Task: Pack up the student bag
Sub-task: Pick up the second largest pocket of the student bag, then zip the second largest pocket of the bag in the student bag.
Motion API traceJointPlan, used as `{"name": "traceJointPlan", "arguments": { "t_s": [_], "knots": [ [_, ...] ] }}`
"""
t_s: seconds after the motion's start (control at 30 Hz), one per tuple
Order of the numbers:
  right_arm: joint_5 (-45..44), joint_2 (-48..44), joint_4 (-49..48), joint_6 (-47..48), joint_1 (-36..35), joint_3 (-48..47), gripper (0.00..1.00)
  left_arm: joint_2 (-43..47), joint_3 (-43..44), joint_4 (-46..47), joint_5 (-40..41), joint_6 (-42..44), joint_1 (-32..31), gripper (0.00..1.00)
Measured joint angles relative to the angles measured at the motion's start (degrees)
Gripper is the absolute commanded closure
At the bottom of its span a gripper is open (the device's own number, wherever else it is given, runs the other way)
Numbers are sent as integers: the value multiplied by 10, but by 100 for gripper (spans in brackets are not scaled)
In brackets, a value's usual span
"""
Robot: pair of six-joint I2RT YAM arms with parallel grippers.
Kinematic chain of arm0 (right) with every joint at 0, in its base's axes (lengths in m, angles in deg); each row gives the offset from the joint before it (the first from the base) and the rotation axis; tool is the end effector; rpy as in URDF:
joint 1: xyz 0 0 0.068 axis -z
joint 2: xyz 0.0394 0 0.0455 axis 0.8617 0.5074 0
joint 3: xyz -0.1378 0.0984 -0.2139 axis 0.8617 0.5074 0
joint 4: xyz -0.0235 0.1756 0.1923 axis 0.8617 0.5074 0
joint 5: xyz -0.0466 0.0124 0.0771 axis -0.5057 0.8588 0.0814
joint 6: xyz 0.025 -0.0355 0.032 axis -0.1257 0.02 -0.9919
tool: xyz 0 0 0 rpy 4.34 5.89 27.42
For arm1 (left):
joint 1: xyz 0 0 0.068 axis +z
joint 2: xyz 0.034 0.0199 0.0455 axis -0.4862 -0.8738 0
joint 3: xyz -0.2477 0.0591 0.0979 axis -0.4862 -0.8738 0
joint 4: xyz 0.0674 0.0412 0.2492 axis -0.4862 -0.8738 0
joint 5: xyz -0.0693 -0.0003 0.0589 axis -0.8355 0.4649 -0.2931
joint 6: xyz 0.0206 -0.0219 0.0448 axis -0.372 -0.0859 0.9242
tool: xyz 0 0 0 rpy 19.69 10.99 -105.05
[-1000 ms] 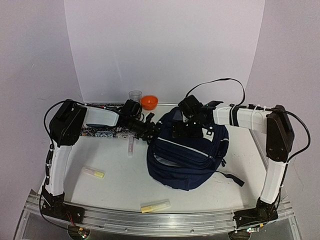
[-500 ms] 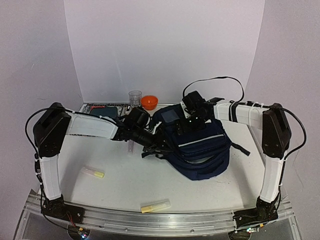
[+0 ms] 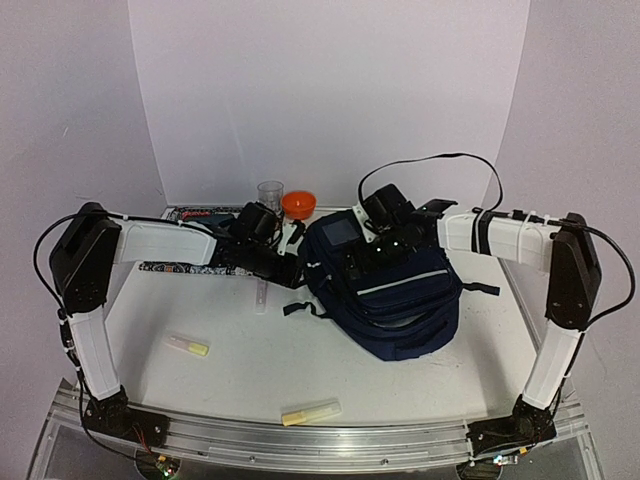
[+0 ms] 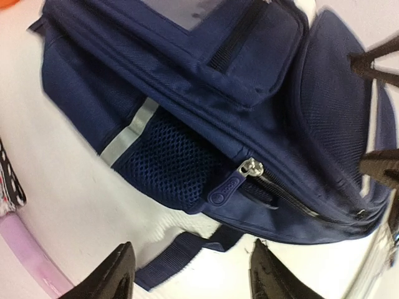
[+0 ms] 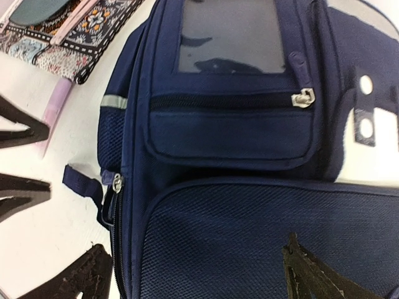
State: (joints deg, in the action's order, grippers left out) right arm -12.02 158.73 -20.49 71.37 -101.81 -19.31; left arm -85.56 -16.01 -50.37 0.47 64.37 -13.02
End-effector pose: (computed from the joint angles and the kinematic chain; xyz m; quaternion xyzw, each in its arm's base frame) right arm 0.3182 0.2844 0.2685 -0.1813 0.8615 0.1835 0.4374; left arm 0.2996 -0.2828 0.2009 0.2557 0.8812 -0.2851 0.2772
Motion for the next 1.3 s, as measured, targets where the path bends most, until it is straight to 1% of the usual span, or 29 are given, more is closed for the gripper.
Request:
{"name": "traceJointPlan", "arguments": {
  "t_s": [0.1,0.3,0.4,0.47,0.63,0.73,0.83,0.9,0.93,1.13,1.3],
  "knots": [
    [3,3,-3,-2,-2,3,5,-19,13,2,1,46,-1,46],
    [10,16,-13,-5,-1,7,5,-80,71,12,-16,136,-2,52],
    [13,25,-17,-7,-1,10,5,-104,92,13,-28,169,-2,54],
    [15,29,-19,-8,-1,11,5,-115,101,13,-40,184,-2,54],
    [19,35,-26,-10,-1,11,5,-128,114,12,-73,204,-2,61],
    [19,38,-32,-11,-1,11,5,-142,126,11,-95,205,-1,69],
    [19,44,-39,-12,-1,13,5,-157,134,11,-115,204,0,84],
    [19,47,-46,-13,-1,13,6,-164,135,11,-126,200,-1,97],
    [19,49,-50,-14,-1,13,5,-166,135,11,-129,198,-1,100],
    [13,59,-69,-29,-2,13,6,-158,125,8,-147,180,-3,100],
    [4,75,-78,-57,-6,0,6,-106,75,22,-144,148,-6,100]
  ]
}}
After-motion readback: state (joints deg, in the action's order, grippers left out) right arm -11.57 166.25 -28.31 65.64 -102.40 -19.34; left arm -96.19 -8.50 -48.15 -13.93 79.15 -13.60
